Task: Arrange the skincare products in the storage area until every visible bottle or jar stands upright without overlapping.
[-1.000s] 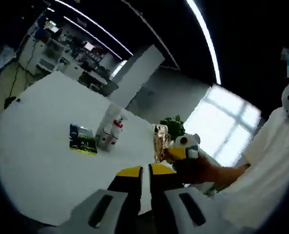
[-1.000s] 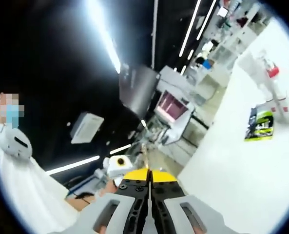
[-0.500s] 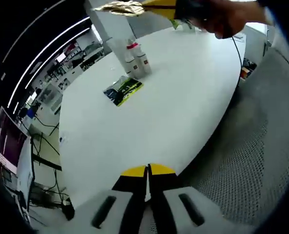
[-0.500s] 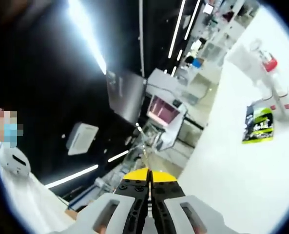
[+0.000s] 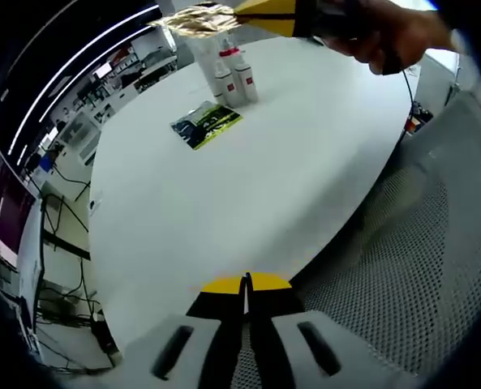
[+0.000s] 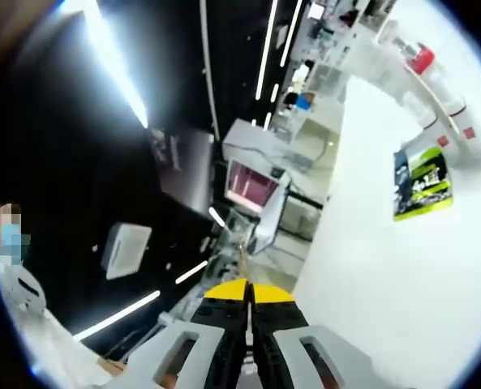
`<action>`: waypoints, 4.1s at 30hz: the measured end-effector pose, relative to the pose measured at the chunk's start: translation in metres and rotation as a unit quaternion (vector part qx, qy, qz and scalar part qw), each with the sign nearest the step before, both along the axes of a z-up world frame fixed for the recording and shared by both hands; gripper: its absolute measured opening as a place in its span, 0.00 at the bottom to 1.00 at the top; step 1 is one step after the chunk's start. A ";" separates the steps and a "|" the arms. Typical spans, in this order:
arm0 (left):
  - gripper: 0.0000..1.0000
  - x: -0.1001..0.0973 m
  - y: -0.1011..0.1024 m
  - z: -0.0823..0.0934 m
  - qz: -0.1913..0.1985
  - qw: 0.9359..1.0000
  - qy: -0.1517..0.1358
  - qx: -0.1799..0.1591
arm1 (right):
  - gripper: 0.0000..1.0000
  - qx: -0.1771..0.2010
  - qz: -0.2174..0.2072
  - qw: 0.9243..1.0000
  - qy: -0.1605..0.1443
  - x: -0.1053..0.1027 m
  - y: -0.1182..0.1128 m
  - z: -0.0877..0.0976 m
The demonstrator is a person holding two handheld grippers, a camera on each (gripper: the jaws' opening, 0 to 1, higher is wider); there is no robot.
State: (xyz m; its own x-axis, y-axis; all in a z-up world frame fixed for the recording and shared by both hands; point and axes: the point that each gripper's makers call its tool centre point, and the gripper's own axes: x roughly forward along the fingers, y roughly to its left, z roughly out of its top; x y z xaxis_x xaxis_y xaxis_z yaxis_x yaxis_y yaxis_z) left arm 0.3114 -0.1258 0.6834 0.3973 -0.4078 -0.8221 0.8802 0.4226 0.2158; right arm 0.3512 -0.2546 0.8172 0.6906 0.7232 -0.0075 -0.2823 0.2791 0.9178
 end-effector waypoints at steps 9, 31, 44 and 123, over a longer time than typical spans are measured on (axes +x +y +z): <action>0.00 -0.002 0.003 -0.004 0.009 1.000 0.024 -0.017 | 0.00 -0.025 -0.040 0.998 0.036 0.061 0.002 -0.023; 0.00 0.001 0.019 -0.015 0.031 0.998 0.038 -0.025 | 0.00 -0.136 -0.103 0.973 0.158 0.143 -0.009 -0.130; 0.00 0.002 0.022 -0.017 0.034 0.998 0.040 -0.024 | 0.00 -0.115 -0.139 0.953 0.242 0.158 -0.005 -0.166; 0.00 0.017 0.000 0.028 0.052 0.992 -0.003 -0.119 | 0.60 -0.492 0.102 0.864 -0.015 -0.136 -0.002 -0.098</action>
State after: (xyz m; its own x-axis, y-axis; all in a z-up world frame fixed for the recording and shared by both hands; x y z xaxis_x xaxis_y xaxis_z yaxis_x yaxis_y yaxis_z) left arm 0.3288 -0.1253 0.7115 0.4525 -0.5466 -0.7046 0.8282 0.5505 0.1049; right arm 0.2153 -0.2566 0.7194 0.5605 0.4832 -0.6726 -0.4375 0.8623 0.2549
